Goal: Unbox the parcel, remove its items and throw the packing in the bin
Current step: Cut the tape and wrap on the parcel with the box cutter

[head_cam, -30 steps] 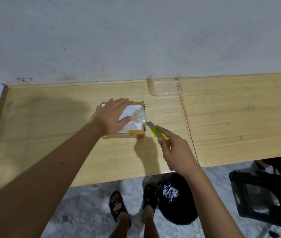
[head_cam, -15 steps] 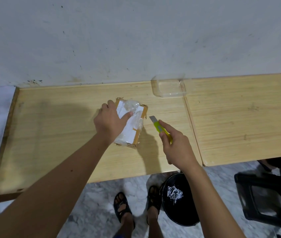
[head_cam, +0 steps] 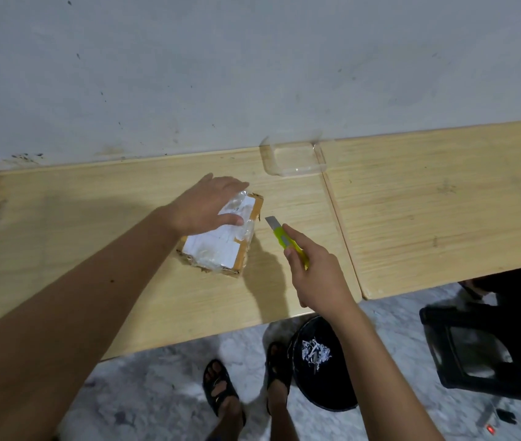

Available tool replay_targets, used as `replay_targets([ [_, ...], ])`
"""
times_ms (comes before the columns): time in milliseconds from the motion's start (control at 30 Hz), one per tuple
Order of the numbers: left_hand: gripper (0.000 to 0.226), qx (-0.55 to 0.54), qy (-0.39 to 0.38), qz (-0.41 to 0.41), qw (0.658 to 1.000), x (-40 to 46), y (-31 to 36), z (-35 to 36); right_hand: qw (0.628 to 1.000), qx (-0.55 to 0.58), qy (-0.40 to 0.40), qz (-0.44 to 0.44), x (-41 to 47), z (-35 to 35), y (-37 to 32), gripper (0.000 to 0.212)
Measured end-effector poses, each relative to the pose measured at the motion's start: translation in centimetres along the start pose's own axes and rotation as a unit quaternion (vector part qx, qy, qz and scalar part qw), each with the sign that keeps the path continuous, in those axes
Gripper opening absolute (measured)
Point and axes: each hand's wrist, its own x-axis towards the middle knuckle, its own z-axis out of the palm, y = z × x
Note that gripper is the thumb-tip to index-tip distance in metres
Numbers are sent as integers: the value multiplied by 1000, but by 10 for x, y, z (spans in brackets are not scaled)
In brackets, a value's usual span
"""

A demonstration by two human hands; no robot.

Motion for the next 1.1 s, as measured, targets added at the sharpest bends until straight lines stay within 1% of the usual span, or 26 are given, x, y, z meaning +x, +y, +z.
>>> replay_targets([
  [67,80,-5,7,-10,1000,1,3,-3,1000,11,2,3,-2,1,1,43],
  [133,80,-25,31,-30,999,-3,6,-1,1000,25,4,10,-2,5,2,43],
  [300,78,-70,87,-67,991,-15,2,20,999,12,30,1,8,22,9,44],
  [467,76,-84,99,-68,989,-14,-6,30,1000,26,18,2,16,30,10,44],
  [600,69,-93,130,-67,985,-17,-5,34,999,43,7,-2,16,36,11,43],
  [767,76,-79,147,-67,984,-21,-6,40,997,78,7,-12,17,41,12,41],
  [933,73,-102,165,-61,979,-21,-5,44,995,96,15,-27,12,45,18,42],
  [1100,72,-119,162,-67,977,-20,-6,45,997,73,-3,-26,12,46,19,44],
])
